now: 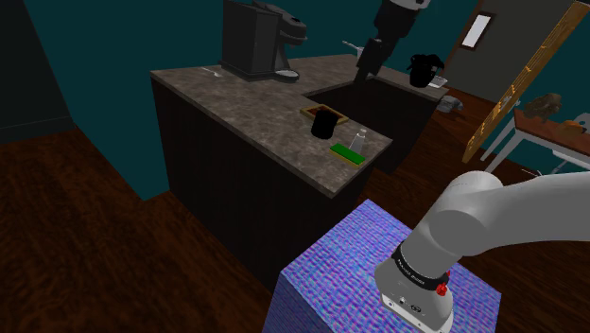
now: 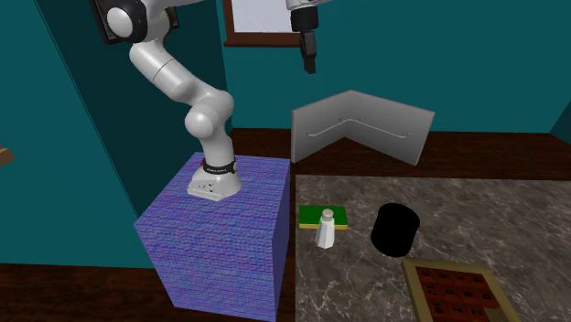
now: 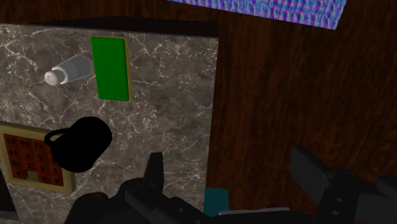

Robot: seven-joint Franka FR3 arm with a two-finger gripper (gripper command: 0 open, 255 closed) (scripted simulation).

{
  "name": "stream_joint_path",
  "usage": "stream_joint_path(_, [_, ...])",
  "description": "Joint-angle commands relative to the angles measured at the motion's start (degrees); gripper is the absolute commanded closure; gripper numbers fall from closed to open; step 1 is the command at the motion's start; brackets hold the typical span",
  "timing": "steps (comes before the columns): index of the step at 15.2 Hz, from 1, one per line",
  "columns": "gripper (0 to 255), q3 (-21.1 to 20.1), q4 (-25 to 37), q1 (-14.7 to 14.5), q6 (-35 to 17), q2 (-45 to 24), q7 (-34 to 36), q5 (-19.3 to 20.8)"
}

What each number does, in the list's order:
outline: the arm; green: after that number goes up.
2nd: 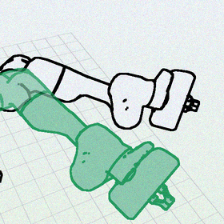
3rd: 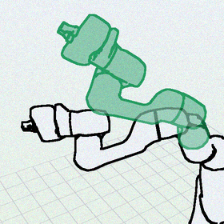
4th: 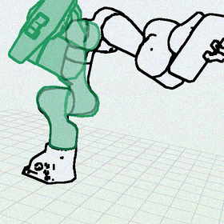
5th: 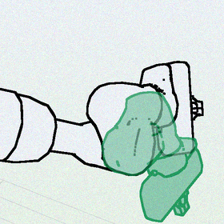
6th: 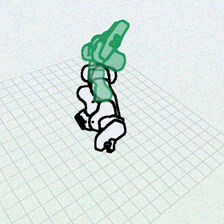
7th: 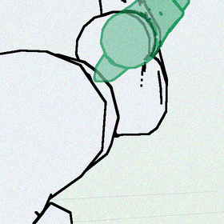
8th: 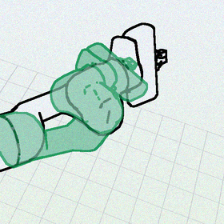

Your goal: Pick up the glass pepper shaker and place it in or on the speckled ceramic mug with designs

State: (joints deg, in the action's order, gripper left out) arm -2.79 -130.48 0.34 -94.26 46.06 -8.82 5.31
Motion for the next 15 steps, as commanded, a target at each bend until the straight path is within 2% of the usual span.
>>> stream_joint_path(1, [0, 0.00, 0.00, 0.00, 0.00, 0.00, 0.00, 0.00])
stream_joint_path(8, [0, 7.08, -6.13, 2.33, -8.77, -3.28, -6.01, 3.73])
stream_joint_path(15, [0, 14.33, -9.09, 4.72, -18.13, -10.16, -11.95, 6.97])
